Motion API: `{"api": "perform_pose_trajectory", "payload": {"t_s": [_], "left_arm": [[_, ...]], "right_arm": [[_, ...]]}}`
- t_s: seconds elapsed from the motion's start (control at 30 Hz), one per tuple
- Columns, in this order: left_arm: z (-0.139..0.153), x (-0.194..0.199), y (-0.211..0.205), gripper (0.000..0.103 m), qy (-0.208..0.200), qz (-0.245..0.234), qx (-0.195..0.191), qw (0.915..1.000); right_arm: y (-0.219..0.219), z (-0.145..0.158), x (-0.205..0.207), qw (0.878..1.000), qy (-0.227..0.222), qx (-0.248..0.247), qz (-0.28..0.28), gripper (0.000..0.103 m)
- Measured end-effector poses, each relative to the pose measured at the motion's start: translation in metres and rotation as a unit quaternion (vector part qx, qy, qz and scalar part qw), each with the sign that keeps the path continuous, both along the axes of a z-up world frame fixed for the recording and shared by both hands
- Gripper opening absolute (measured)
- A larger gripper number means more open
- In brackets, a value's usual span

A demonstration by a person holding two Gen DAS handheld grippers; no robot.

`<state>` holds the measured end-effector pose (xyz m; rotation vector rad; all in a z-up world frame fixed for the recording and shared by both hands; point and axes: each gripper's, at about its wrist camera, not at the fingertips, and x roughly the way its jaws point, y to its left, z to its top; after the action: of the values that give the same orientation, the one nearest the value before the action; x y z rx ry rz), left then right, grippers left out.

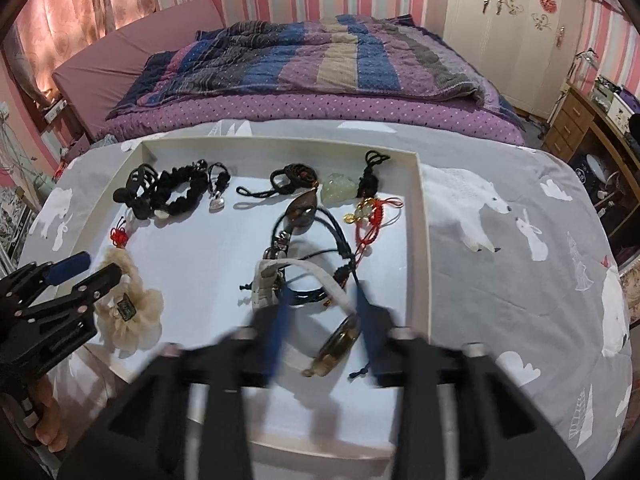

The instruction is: Organize jewelry

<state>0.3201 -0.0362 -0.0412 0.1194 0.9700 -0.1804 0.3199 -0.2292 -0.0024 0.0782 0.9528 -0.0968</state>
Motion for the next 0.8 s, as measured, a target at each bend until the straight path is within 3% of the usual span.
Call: {"api": "perform_pose_trajectory", "payload": {"t_s": [0.2, 0.47, 0.53, 0.63, 0.77, 0.8], "left_arm": [[0.017, -0.012, 0.005, 0.061, -0.019, 0.004, 0.004, 0.9998], [0.041, -0.041, 0.024, 0.081, -0.045, 0.023, -0.004, 0.9987], [0.052, -0.054, 0.029, 0.091, -0.057, 0.026, -0.007, 0.998], [0.067, -0.081, 0.035, 0.095, -0.082, 0.036, -0.006, 0.996], [0.083, -0.119, 0.045, 0.098, -0.106, 0.048, -0.017, 0.993], [0.086, -0.126, 0.048, 0.1, -0.111, 0.051, -0.021, 0.9923]], "right_arm": [[-0.004, 0.007, -0.007, 1.0, -0.009, 0.004, -0.003, 0.044], [-0.008, 0.032, -0.033, 0.999, -0.042, 0.008, -0.003, 0.045], [-0.007, 0.041, -0.045, 0.998, -0.055, 0.004, -0.003, 0.053], [-0.002, 0.055, -0.071, 0.997, -0.079, -0.003, -0.006, 0.069], [0.006, 0.073, -0.118, 0.994, -0.111, -0.015, -0.011, 0.073], [0.008, 0.075, -0.126, 0.993, -0.114, -0.017, -0.013, 0.082]]}}
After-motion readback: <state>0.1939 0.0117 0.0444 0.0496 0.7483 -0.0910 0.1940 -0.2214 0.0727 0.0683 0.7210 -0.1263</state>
